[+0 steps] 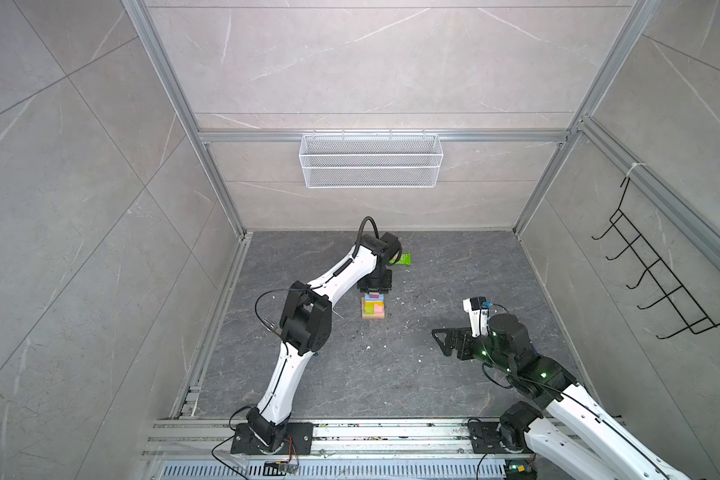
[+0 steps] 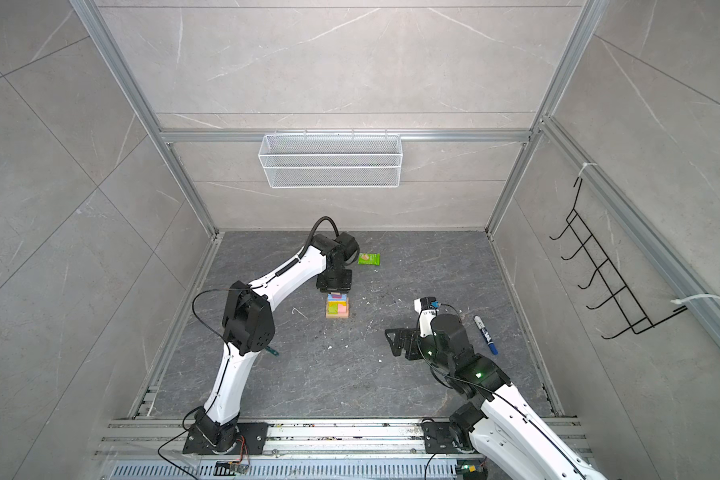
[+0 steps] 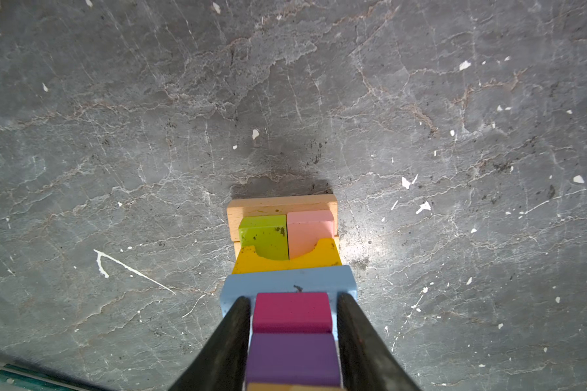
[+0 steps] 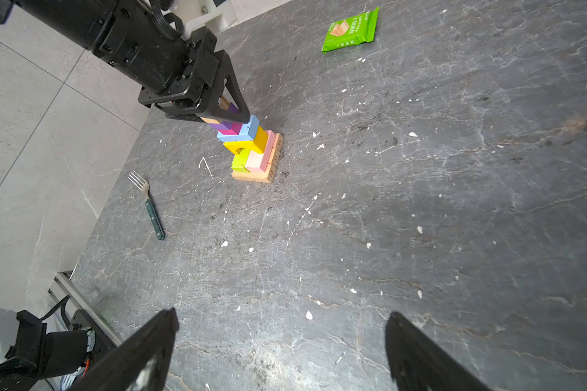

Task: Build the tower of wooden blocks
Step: 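Lower the wood cube onto the purple cube with the left gripper, then open the left gripper and raise it off the wood cube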

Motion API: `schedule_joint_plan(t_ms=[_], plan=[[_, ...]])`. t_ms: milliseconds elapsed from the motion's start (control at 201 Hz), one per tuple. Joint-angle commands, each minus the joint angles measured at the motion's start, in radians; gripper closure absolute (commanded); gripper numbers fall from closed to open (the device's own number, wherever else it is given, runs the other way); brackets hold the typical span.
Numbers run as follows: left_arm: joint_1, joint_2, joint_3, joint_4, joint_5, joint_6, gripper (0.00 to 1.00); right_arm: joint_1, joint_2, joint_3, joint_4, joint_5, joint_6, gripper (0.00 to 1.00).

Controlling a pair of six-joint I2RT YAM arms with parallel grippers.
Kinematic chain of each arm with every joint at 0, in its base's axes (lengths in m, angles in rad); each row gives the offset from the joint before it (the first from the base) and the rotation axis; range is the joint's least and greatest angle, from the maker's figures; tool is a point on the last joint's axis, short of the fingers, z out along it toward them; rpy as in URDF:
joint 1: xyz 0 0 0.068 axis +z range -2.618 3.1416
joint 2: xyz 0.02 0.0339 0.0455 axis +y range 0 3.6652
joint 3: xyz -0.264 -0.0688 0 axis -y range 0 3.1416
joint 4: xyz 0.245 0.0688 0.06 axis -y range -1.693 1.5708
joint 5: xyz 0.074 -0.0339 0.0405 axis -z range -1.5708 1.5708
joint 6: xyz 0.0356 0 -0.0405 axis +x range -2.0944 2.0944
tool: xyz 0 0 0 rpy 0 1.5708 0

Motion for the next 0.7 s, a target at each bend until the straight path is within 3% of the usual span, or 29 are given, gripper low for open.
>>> schedule_joint_plan(t_ms=[0, 324, 513, 692], plan=[[0.005, 0.001, 0.024, -0.031, 0.000, -0.017, 0.53, 0.003, -0.013, 0.001, -0.017, 0.014, -0.010, 0.04], [0.005, -0.046, 0.028, -0.023, -0.018, -0.008, 0.40, 0.003, -0.009, 0.006, -0.012, 0.013, -0.011, 0.03], [0.004, -0.089, 0.027, -0.018, -0.044, 0.007, 0.16, 0.003, 0.003, 0.015, -0.004, 0.012, -0.017, 0.03], [0.001, -0.133, 0.028, -0.011, -0.075, 0.035, 0.09, 0.003, 0.035, 0.021, 0.022, 0.022, -0.025, 0.00]])
